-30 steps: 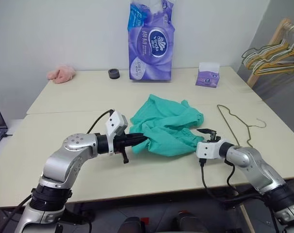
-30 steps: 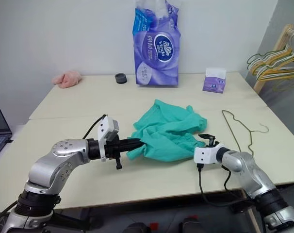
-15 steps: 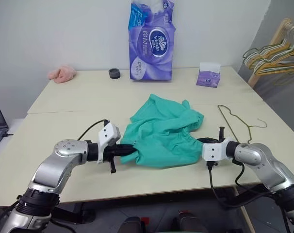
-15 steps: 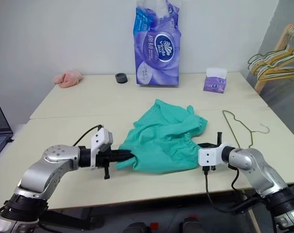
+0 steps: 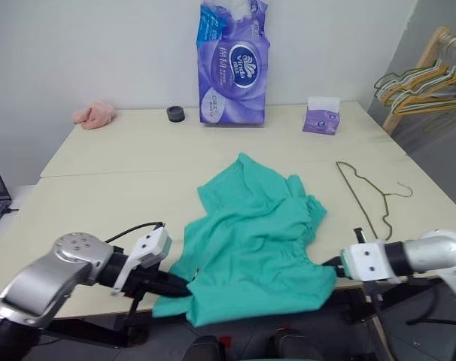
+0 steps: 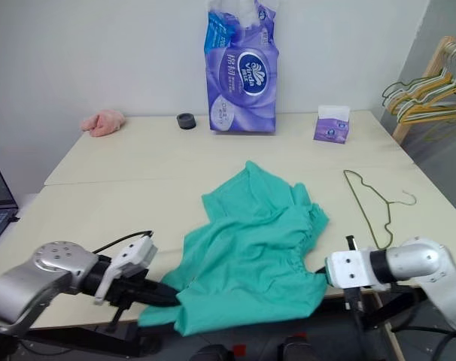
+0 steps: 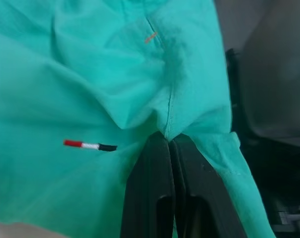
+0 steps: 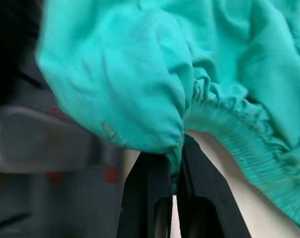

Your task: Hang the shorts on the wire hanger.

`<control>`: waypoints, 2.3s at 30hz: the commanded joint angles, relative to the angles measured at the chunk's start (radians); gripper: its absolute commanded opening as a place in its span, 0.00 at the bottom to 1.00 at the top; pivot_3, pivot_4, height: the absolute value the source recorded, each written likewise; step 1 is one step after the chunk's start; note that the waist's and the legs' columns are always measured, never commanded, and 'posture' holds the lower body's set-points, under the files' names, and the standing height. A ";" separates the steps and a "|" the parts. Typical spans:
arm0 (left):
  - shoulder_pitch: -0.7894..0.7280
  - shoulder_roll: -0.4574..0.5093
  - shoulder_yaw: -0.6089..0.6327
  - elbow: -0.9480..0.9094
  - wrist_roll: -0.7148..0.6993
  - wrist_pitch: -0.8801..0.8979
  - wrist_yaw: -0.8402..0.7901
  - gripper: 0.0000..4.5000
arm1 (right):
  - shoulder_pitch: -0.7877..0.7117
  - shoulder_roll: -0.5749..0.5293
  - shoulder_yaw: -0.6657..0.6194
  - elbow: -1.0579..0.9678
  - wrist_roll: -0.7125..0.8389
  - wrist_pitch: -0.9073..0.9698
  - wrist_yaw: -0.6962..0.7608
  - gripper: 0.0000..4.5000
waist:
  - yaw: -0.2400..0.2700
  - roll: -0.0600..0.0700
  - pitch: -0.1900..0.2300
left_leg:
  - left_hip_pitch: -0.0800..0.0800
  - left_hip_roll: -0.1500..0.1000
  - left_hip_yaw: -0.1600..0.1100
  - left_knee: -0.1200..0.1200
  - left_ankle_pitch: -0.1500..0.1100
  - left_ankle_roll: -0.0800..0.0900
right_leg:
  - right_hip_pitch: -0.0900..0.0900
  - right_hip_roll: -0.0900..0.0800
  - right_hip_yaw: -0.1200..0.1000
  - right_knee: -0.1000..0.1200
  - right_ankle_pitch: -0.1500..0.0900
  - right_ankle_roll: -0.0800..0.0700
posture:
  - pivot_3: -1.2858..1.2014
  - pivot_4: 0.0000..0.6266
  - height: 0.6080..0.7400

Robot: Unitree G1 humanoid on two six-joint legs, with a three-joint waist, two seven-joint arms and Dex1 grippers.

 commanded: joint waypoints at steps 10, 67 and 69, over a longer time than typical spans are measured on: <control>-1.437 -0.505 -0.150 1.541 0.518 -0.557 0.770 0.00 | -1.472 0.603 0.373 1.599 -0.559 -0.367 -0.537 0.01 | -0.014 -0.014 0.010 | -0.015 -0.003 0.004 0.003 0.008 -0.010 | -0.020 0.005 0.002 0.002 0.018 0.002 | 0.51 0.03 1.00; -1.412 -0.402 -0.082 1.387 0.596 -0.698 0.649 0.00 | -1.581 0.574 0.268 1.584 -0.779 -0.684 -0.930 0.01 | -0.059 -0.009 0.016 | -0.041 -0.001 0.003 0.002 0.010 -0.021 | -0.065 0.001 0.003 0.022 0.019 -0.008 | 0.48 0.08 1.00; -1.488 -0.379 -0.082 1.438 0.628 -0.793 0.639 0.00 | -1.628 0.566 0.256 1.621 -0.781 -0.732 -0.988 0.01 | -0.075 -0.009 0.015 | -0.051 -0.001 0.004 0.000 0.009 -0.023 | -0.078 0.000 0.002 0.022 0.019 -0.008 | 0.48 0.08 1.00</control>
